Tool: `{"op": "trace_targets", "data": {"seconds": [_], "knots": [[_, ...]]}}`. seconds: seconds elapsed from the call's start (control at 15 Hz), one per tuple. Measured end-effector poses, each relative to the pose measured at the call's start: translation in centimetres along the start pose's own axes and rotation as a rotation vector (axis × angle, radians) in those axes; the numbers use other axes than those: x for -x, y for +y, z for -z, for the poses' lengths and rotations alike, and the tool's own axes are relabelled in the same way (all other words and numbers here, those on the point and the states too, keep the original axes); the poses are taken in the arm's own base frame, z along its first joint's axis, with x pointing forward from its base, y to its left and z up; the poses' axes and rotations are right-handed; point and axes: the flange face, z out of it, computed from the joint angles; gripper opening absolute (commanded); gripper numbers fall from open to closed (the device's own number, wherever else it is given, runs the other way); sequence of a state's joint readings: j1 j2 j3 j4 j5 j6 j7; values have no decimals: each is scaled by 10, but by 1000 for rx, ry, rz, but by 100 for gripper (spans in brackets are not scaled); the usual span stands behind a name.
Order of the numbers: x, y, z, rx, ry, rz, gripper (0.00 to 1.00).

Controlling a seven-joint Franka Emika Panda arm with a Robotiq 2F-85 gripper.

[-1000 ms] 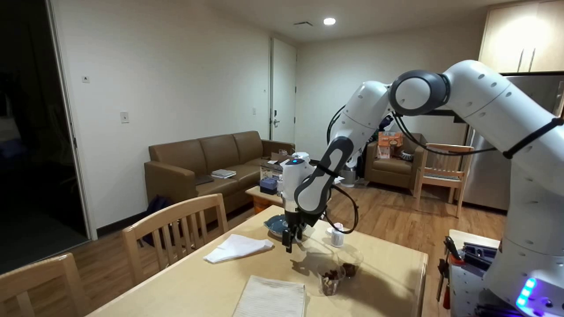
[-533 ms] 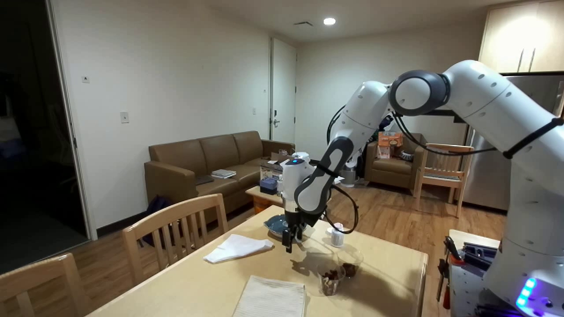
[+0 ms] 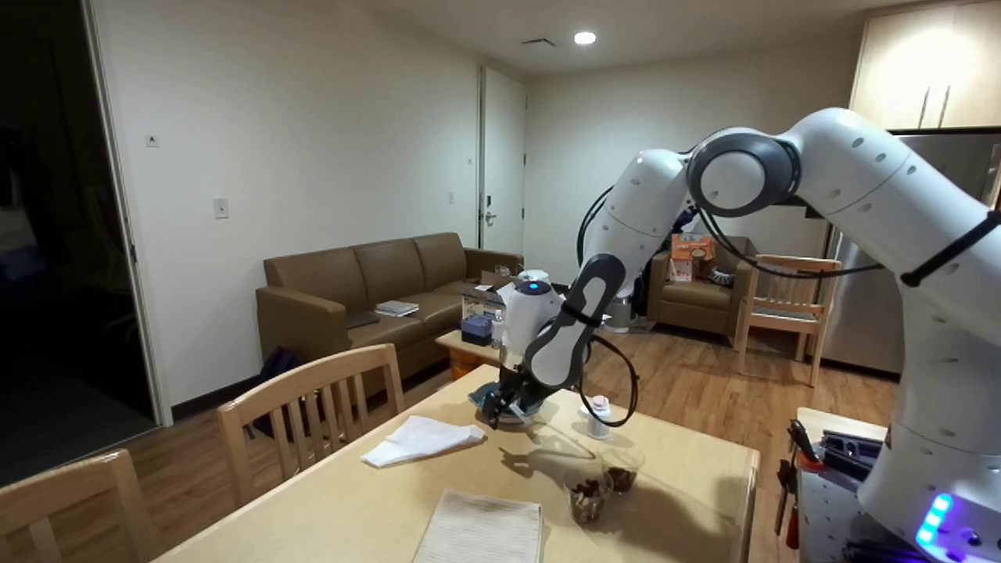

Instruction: Take the spoon from the bowl and put it in the cup, then move the two cups slightly forward

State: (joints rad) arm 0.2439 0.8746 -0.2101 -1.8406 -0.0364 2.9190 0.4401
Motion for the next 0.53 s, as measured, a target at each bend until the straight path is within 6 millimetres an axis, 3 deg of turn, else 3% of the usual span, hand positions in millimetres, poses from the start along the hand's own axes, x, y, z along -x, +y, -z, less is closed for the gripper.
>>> {"op": "trace_targets", "data": {"seconds": [0.53], "knots": [[28,8,-20,65,87,-339,100]]}}
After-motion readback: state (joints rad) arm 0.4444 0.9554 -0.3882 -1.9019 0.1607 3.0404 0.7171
